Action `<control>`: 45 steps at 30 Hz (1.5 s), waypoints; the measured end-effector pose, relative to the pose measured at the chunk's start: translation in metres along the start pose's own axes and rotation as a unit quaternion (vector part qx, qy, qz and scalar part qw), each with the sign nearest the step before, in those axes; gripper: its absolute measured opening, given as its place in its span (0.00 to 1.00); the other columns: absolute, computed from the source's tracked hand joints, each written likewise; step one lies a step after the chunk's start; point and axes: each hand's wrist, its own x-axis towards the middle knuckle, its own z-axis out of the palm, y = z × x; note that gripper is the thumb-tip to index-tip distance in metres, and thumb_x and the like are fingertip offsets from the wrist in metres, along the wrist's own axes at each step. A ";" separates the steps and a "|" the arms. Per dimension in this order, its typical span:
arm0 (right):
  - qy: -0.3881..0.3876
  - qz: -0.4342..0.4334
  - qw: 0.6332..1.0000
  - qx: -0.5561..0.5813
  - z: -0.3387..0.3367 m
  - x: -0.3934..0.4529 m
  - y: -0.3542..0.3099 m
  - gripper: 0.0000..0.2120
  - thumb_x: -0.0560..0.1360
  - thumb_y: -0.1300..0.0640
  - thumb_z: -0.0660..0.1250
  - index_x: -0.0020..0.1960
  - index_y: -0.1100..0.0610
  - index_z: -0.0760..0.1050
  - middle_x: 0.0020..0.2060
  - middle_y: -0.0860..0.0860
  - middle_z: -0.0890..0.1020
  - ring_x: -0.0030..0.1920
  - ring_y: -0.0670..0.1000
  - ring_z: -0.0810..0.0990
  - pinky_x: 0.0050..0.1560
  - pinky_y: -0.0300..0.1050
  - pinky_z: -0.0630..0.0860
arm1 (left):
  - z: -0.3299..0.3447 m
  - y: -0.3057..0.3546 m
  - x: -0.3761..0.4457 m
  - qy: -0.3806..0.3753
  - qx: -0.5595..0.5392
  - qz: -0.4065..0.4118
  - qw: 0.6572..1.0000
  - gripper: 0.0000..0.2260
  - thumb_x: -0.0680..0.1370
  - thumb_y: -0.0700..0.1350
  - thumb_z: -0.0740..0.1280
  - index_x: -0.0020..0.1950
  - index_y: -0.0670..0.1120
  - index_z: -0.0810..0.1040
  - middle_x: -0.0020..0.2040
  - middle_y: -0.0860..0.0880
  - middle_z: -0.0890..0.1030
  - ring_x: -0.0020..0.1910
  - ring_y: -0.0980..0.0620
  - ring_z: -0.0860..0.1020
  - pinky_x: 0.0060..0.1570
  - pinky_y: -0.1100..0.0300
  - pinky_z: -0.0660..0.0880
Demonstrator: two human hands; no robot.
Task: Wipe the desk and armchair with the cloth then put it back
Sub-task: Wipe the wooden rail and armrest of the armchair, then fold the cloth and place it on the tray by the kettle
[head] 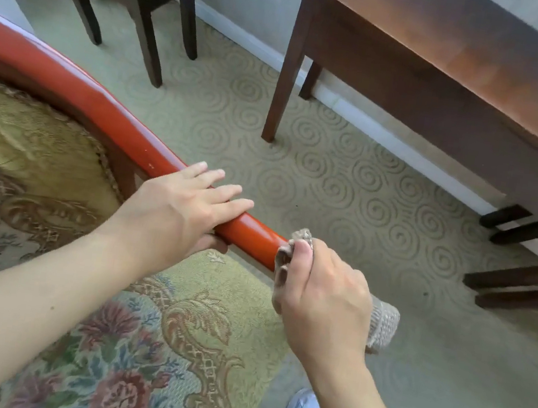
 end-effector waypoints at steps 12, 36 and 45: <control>0.012 0.063 0.997 0.038 0.007 0.051 -0.073 0.20 0.82 0.50 0.49 0.45 0.53 0.78 0.41 0.53 0.85 0.43 0.57 0.84 0.45 0.49 0.71 | 0.009 0.006 0.007 0.026 -0.093 -0.074 0.993 0.29 0.63 0.43 0.83 0.62 0.42 0.82 0.60 0.44 0.83 0.61 0.42 0.81 0.65 0.43 0.73; 0.015 0.243 0.829 0.504 -0.120 0.001 0.055 0.24 0.77 0.41 0.56 0.27 0.52 0.66 0.27 0.49 0.71 0.32 0.51 0.70 0.39 0.49 0.67 | -0.100 0.123 0.048 -0.104 -0.358 -0.249 0.894 0.15 0.82 0.49 0.64 0.70 0.55 0.76 0.59 0.51 0.83 0.61 0.52 0.79 0.62 0.55 0.73; -0.160 0.150 0.569 0.792 -0.301 -0.026 0.131 0.13 0.70 0.48 0.67 0.42 0.57 0.83 0.41 0.55 0.84 0.41 0.53 0.83 0.46 0.45 0.79 | -0.243 0.202 0.123 0.033 -0.573 -0.269 0.773 0.01 0.78 0.43 0.71 0.48 0.48 0.83 0.43 0.47 0.86 0.41 0.55 0.81 0.46 0.58 0.76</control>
